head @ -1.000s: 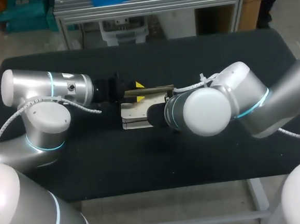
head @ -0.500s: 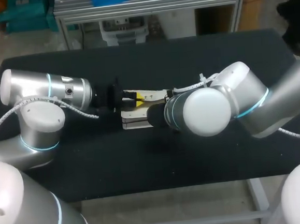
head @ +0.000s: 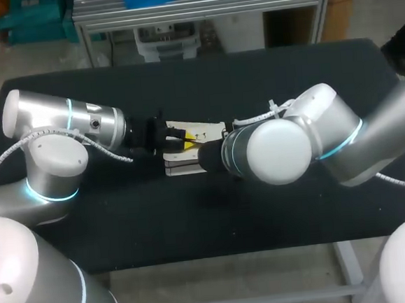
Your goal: Pick up the bag, open it, inspect its contents, close it, and place it on the opposite side
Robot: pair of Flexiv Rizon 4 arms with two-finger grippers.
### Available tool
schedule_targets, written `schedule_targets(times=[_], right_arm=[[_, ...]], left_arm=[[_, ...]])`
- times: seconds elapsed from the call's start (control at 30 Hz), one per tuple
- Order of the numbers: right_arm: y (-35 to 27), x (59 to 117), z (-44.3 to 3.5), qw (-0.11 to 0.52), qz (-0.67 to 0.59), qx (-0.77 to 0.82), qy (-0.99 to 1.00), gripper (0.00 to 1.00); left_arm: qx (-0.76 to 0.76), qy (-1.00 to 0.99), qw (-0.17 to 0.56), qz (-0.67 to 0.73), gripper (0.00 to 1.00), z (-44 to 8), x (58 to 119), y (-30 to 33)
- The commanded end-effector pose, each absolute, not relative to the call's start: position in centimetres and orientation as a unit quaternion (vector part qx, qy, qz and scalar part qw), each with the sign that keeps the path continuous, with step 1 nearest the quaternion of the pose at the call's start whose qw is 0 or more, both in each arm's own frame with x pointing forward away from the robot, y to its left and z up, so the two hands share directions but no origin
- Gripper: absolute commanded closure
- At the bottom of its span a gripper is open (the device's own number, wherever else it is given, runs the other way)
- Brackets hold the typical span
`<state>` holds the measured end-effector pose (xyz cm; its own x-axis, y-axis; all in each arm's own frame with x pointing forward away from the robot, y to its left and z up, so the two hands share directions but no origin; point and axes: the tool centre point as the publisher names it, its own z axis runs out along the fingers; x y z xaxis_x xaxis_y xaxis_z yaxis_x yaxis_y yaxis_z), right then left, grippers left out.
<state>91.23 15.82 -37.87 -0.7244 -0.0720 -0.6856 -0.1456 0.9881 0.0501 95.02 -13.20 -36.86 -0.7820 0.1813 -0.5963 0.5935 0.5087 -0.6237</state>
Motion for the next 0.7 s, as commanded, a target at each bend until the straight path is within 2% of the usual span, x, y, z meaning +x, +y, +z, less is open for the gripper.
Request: schedule_targets(times=[0.03,0.27,0.3,0.33,0.37,0.43,0.47,0.5,0.53,0.7], right_arm=[[15.6,91.2,-38.3,0.455,0.06,-0.055,0.886,1.0],[15.6,91.2,-38.3,0.455,0.06,-0.055,0.886,1.0],[15.6,91.2,-38.3,0.455,0.06,-0.055,0.886,1.0],[15.6,91.2,-38.3,0.455,0.06,-0.055,0.886,1.0],[15.6,91.2,-38.3,0.455,0.06,-0.055,0.886,1.0],[15.6,91.2,-38.3,0.455,0.06,-0.055,0.886,1.0],[15.6,91.2,-38.3,0.455,0.06,-0.055,0.886,1.0],[15.6,91.2,-38.3,0.455,0.06,-0.055,0.886,1.0],[15.6,91.2,-38.3,0.455,0.06,-0.055,0.886,1.0],[15.6,91.2,-38.3,0.455,0.06,-0.055,0.886,1.0]], left_arm=[[0.239,0.837,0.229,-0.437,1.0,-37.5,94.9,-12.5],[0.234,0.842,0.242,-0.421,1.0,-37.7,95.5,-12.9],[0.232,0.841,0.243,-0.424,0.94,-37.5,95.7,-12.9],[0.23,0.838,0.246,-0.429,0.75,-37.3,95.8,-12.9],[0.23,0.835,0.248,-0.434,0.71,-37.0,95.9,-12.9],[0.23,0.829,0.254,-0.442,0.75,-36.5,96.0,-13.0],[0.231,0.826,0.256,-0.446,0.8,-36.3,96.0,-13.0],[0.233,0.823,0.257,-0.449,0.93,-36.1,96.0,-13.1],[0.235,0.822,0.259,-0.449,1.0,-36.0,95.9,-13.1],[0.246,0.817,0.264,-0.45,1.0,-36.2,95.6,-13.4]])
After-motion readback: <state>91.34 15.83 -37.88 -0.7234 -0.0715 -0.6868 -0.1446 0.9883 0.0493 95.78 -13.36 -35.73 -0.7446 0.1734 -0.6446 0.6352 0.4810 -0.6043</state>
